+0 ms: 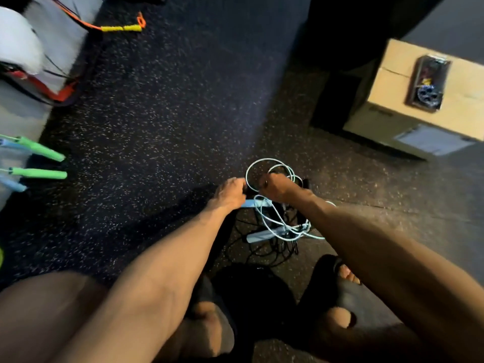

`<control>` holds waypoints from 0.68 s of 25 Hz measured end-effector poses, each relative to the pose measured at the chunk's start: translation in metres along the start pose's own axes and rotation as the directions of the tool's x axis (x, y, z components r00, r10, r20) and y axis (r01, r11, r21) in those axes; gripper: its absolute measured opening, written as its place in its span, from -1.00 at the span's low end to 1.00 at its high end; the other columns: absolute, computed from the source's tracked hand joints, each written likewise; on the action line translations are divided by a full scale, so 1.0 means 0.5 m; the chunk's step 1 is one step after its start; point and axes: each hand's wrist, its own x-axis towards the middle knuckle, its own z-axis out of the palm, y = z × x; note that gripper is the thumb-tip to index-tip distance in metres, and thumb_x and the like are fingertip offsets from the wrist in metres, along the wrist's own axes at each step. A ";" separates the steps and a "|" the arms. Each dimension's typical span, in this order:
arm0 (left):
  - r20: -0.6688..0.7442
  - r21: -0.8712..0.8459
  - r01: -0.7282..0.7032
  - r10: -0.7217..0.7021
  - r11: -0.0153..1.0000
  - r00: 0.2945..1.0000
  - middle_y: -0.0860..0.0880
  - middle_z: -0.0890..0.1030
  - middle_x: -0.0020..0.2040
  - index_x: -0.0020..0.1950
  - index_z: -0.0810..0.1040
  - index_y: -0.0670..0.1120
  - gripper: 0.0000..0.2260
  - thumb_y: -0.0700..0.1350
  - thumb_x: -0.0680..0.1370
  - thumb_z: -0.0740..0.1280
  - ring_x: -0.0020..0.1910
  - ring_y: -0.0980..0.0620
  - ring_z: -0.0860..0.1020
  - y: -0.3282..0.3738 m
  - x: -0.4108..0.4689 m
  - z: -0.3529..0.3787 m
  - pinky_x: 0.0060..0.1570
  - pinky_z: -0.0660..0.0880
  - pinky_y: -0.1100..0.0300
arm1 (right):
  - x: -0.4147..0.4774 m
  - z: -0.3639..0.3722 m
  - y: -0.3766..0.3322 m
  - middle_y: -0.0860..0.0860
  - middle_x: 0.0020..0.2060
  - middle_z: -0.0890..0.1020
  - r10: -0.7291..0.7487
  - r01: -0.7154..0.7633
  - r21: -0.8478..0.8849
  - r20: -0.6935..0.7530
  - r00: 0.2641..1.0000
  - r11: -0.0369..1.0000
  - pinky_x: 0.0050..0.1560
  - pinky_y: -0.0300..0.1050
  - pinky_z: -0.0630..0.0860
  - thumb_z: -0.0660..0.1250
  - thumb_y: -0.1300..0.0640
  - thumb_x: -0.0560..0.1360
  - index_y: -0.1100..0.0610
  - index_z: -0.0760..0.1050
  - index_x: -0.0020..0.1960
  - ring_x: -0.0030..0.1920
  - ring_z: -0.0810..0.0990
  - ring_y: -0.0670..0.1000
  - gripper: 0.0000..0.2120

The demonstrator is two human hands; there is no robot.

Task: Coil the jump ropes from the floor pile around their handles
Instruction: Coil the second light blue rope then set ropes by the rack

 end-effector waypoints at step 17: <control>-0.079 0.281 -0.267 0.299 0.922 0.951 -0.13 0.50 0.11 0.12 0.45 -0.15 -0.77 -0.26 0.49 0.38 0.12 -0.15 0.50 -0.058 -0.071 0.005 0.07 0.44 -0.02 | -0.121 0.097 -0.006 0.20 0.20 0.58 0.192 -0.251 -0.210 -0.266 0.945 0.945 0.23 0.17 0.36 0.15 0.11 0.58 0.17 0.34 0.27 0.25 0.49 0.26 -0.71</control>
